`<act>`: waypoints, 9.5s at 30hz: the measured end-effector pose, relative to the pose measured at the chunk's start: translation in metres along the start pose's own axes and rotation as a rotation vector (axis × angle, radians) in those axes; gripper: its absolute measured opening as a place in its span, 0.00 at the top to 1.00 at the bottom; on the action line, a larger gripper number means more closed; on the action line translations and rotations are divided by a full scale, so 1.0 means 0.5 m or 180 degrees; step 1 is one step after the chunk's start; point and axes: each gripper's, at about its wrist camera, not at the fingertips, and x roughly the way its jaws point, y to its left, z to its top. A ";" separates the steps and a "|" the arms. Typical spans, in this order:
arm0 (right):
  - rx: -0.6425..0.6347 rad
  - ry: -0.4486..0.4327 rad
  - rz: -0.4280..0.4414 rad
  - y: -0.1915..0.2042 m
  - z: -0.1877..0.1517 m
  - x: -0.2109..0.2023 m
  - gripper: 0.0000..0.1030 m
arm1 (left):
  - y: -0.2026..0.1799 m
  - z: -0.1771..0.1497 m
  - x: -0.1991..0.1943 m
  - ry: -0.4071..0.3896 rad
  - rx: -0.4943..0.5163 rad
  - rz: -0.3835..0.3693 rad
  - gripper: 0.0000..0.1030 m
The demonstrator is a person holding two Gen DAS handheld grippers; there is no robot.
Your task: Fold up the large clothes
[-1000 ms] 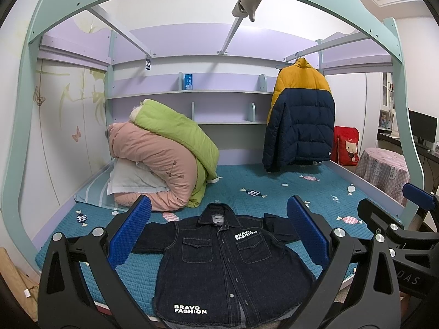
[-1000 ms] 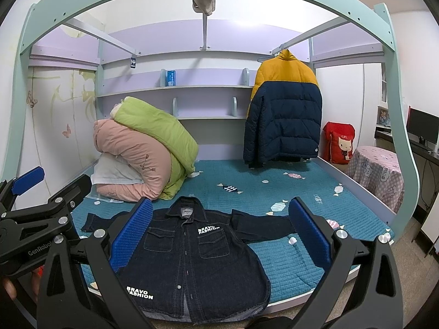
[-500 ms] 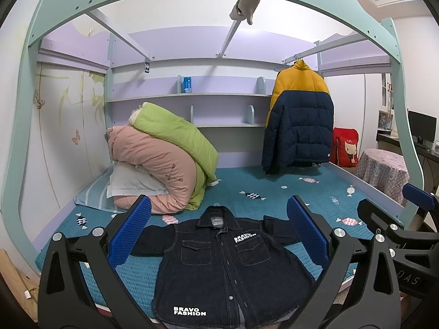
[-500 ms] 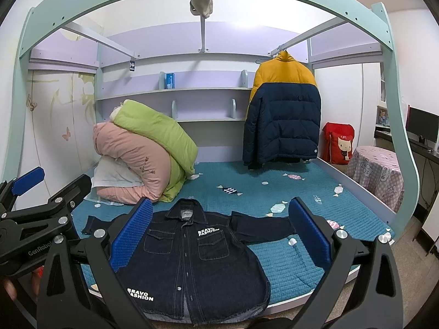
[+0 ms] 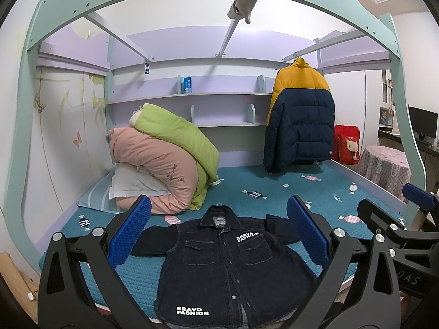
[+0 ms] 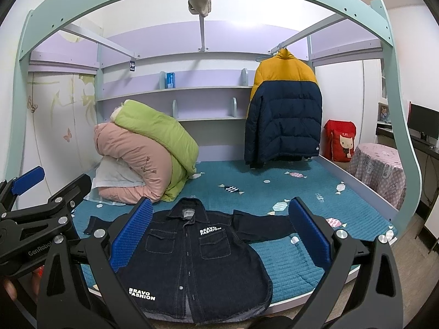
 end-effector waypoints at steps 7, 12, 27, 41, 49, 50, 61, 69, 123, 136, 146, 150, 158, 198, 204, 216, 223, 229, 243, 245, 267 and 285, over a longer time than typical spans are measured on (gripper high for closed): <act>0.0020 0.0141 0.0015 0.009 -0.011 0.045 0.07 | 0.005 -0.015 0.055 0.0144 -0.0010 -0.0034 0.05; 0.0001 0.0417 0.0090 0.042 -0.036 0.131 0.07 | 0.027 -0.047 0.139 0.0397 -0.0006 0.0002 0.05; -0.0192 0.1546 0.0573 0.218 -0.229 0.585 0.07 | 0.362 -0.340 0.563 0.1767 -0.0879 0.0248 0.04; -0.0170 0.2071 0.0820 0.366 -0.406 0.901 0.07 | 0.873 -0.578 0.827 0.2121 -0.2019 0.0944 0.05; -0.0138 0.2235 0.0853 0.384 -0.460 0.959 0.07 | 0.997 -0.657 0.944 0.2301 -0.2420 0.1097 0.05; -0.0134 0.2248 0.0861 0.384 -0.465 0.963 0.07 | 1.006 -0.670 0.954 0.2375 -0.2519 0.1077 0.05; -0.0046 0.2297 0.0847 0.368 -0.487 0.979 0.07 | 1.006 -0.692 0.973 0.2439 -0.2660 0.1028 0.05; 0.0016 0.2260 0.0767 0.328 -0.482 0.973 0.07 | 0.971 -0.688 1.004 0.2376 -0.2651 0.0654 0.61; 0.3367 0.1501 -0.0793 -0.734 -0.571 0.964 0.06 | -0.011 -0.549 1.083 0.2306 -0.0328 -0.0619 0.04; 0.3639 0.1149 -0.0191 -0.750 -0.584 1.006 0.40 | 0.072 -0.532 1.054 0.2200 -0.0820 -0.0717 0.04; 0.2944 0.0960 0.0189 -0.679 -0.479 1.018 0.94 | 0.225 -0.533 1.036 0.2148 -0.0885 -0.0246 0.04; 0.2144 0.0649 0.0515 -0.542 -0.322 0.984 0.95 | 0.312 -0.538 1.024 0.2159 -0.0964 -0.0018 0.04; 0.1332 0.0572 0.1211 -0.210 -0.197 0.972 0.95 | 0.452 -0.559 0.972 0.2170 -0.1172 0.0324 0.04; 0.1566 0.2627 0.0820 -0.138 -0.538 1.128 0.94 | 0.245 -0.535 1.132 0.2498 -0.1154 -0.0625 0.04; 0.1752 0.2788 0.0998 -0.172 -0.538 1.136 0.91 | 0.255 -0.574 1.158 0.2705 -0.1124 -0.0622 0.04; 0.1121 0.2549 0.0546 -0.247 -0.399 1.258 0.53 | 0.518 -0.506 1.284 0.2669 -0.1270 0.0046 0.04; 0.1456 0.2894 0.0444 -0.261 -0.420 1.361 0.50 | 0.524 -0.558 1.394 0.2989 -0.1378 0.0012 0.04; 0.1474 0.3048 0.0400 -0.251 -0.430 1.396 0.49 | 0.501 -0.571 1.436 0.3097 -0.1140 0.0001 0.05; 0.1097 0.3114 0.0329 -0.240 -0.421 1.402 0.93 | 0.485 -0.558 1.450 0.3150 -0.0763 0.0042 0.71; 0.1065 0.3005 0.0355 -0.240 -0.406 1.385 0.94 | 0.486 -0.554 1.445 0.3113 -0.0804 0.0010 0.79; 0.1059 0.2106 0.0937 -0.230 -0.240 1.045 0.95 | 0.451 -0.376 1.089 0.2224 -0.0764 -0.0378 0.91; 0.1121 0.2497 0.0784 -0.293 -0.435 0.654 0.94 | 0.455 -0.589 0.641 0.2484 -0.1133 -0.0307 0.90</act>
